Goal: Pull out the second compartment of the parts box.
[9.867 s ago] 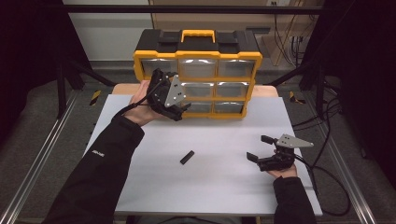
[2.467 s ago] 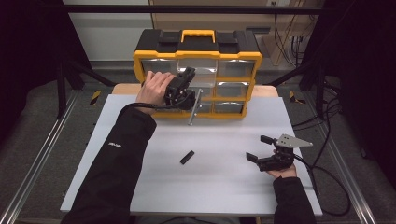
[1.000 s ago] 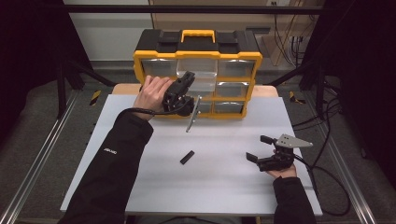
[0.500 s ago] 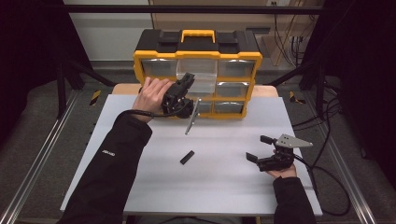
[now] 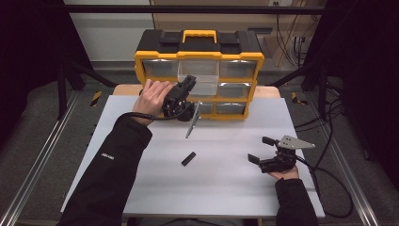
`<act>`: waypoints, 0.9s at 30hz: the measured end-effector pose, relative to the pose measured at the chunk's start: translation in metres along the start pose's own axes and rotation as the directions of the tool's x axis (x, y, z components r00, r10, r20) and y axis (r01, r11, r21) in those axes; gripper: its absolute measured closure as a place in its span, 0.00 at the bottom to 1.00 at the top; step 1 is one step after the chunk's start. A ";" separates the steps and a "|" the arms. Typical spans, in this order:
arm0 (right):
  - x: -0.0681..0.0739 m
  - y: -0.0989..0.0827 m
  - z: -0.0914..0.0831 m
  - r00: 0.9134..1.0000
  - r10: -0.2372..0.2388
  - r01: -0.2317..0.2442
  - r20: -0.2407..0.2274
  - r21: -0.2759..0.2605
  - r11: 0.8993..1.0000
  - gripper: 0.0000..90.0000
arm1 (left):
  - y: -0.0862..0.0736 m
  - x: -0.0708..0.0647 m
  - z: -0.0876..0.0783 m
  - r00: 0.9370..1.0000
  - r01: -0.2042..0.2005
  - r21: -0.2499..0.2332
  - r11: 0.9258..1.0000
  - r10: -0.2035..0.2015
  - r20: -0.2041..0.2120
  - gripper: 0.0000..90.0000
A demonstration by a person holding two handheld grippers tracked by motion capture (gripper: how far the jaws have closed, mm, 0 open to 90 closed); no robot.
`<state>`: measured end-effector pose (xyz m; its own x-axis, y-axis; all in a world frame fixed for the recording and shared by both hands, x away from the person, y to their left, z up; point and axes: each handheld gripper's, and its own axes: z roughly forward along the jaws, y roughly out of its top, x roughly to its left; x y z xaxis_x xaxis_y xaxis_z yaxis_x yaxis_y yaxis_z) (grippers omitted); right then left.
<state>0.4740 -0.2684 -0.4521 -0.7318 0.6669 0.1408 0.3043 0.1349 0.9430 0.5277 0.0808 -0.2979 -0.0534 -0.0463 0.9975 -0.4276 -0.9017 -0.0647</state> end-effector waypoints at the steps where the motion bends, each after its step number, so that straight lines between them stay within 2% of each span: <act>1: 0.000 0.000 0.000 1.000 0.000 0.000 0.000 0.000 1.000 0.00 | 0.000 0.000 -0.001 1.000 -0.002 0.002 1.000 0.002 0.002 0.87; 14: 0.000 0.000 0.000 1.000 0.001 -0.001 0.000 0.002 1.000 0.00 | 0.001 0.001 -0.005 1.000 -0.010 -0.001 1.000 0.010 0.000 0.87; 25: 0.000 0.000 0.000 1.000 -0.001 0.000 0.003 0.005 1.000 0.00 | 0.000 0.002 -0.006 1.000 0.004 -0.006 1.000 -0.004 0.003 0.87; 27: 0.000 0.000 0.001 1.000 -0.001 0.001 0.003 0.005 1.000 0.00 | 0.001 0.002 -0.006 1.000 -0.007 -0.007 1.000 0.007 0.001 0.87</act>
<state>0.4743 -0.2679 -0.4528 -0.7305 0.6686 0.1389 0.3065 0.1393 0.9416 0.5218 0.0827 -0.2960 -0.0555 -0.0528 0.9971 -0.4332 -0.8984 -0.0717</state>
